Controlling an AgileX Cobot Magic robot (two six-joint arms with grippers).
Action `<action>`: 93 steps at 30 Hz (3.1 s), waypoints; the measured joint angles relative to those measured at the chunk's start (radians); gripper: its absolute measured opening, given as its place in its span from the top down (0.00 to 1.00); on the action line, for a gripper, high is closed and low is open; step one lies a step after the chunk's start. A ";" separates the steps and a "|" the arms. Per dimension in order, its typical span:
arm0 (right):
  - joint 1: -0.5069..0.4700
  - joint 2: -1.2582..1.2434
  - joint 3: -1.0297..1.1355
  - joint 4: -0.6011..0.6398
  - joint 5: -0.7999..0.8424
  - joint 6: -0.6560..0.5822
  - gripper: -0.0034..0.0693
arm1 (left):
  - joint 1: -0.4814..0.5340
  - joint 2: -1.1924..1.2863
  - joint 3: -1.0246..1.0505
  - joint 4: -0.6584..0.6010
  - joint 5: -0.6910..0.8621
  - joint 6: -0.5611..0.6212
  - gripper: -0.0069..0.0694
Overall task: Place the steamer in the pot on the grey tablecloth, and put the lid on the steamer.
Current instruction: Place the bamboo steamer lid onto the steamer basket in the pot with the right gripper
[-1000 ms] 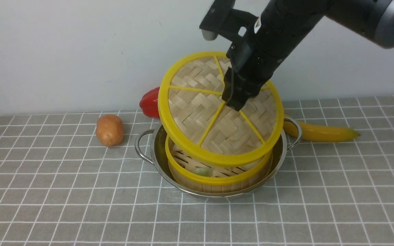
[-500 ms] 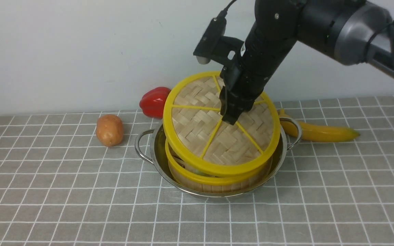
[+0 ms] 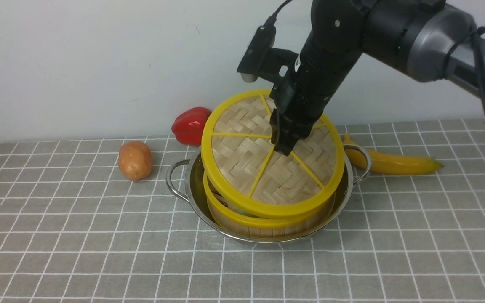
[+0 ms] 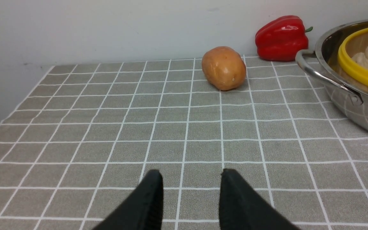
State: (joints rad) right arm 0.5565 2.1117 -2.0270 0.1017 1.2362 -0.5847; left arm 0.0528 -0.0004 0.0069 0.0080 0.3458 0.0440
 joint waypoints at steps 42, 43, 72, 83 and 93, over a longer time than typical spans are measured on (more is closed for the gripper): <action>0.021 0.025 0.000 0.012 -0.067 -0.160 0.75 | 0.000 0.000 0.000 0.000 0.000 0.000 0.59; 0.021 0.025 0.000 0.012 -0.068 -0.160 0.75 | 0.000 0.000 0.000 0.000 0.000 0.000 0.59; 0.021 0.025 -0.175 -0.026 0.001 -0.117 0.75 | 0.000 0.000 0.000 0.000 0.000 0.000 0.59; 0.021 0.025 -0.236 -0.088 0.003 0.094 0.75 | 0.000 0.000 0.000 0.000 0.000 0.000 0.59; 0.021 -0.100 -0.080 -0.052 0.002 0.381 0.75 | 0.000 0.000 0.000 0.000 0.000 0.000 0.59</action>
State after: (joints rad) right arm 0.5771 2.0119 -2.1074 0.0496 1.2386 -0.2035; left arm 0.0528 -0.0004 0.0069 0.0080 0.3458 0.0440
